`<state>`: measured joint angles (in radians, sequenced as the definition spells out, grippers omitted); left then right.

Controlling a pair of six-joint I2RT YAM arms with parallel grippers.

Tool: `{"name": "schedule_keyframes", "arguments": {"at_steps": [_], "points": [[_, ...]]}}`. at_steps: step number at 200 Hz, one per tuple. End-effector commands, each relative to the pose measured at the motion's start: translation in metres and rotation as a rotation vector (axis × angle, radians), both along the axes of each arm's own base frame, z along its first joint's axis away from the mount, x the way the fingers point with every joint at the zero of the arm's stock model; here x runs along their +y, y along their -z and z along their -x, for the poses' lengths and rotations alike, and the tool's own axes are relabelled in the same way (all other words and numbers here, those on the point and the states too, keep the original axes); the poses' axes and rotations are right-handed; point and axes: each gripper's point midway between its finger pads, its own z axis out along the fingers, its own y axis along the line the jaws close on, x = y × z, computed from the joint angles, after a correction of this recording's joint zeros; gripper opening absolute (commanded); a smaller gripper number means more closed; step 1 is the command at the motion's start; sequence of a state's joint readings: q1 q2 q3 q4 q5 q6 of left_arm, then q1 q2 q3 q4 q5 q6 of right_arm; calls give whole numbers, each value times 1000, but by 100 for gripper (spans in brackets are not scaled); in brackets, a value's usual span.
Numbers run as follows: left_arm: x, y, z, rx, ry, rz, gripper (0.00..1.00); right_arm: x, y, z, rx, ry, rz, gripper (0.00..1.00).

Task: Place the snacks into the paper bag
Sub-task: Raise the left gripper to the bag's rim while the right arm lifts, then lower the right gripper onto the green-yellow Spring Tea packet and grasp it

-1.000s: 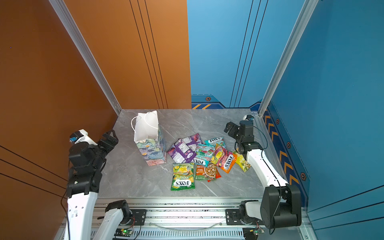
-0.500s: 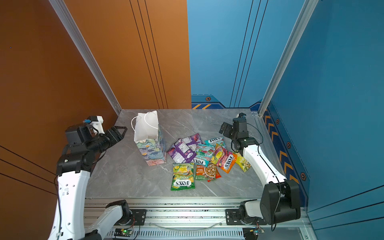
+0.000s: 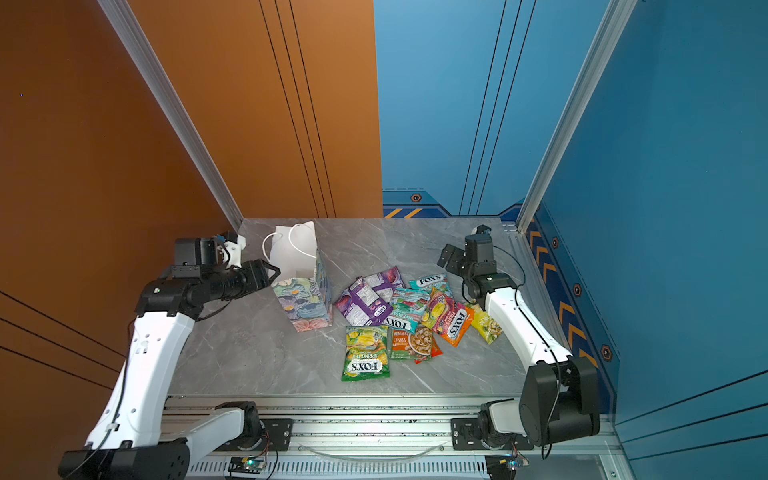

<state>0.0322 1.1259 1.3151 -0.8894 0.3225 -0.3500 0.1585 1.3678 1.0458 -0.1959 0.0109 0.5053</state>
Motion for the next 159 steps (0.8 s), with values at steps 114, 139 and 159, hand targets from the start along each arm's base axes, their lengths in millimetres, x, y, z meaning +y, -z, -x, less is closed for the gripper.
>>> {"name": "schedule_keyframes", "arguments": {"at_steps": [114,139,159], "points": [[5,13,-29,89,54,-179,37,10,5,8,55,-59,-9,96],[6,11,-30,86,60,-188,22,14,4,9,59,-75,-18,94],[7,8,-32,73,60,-196,11,23,10,13,87,-114,-40,93]]}}
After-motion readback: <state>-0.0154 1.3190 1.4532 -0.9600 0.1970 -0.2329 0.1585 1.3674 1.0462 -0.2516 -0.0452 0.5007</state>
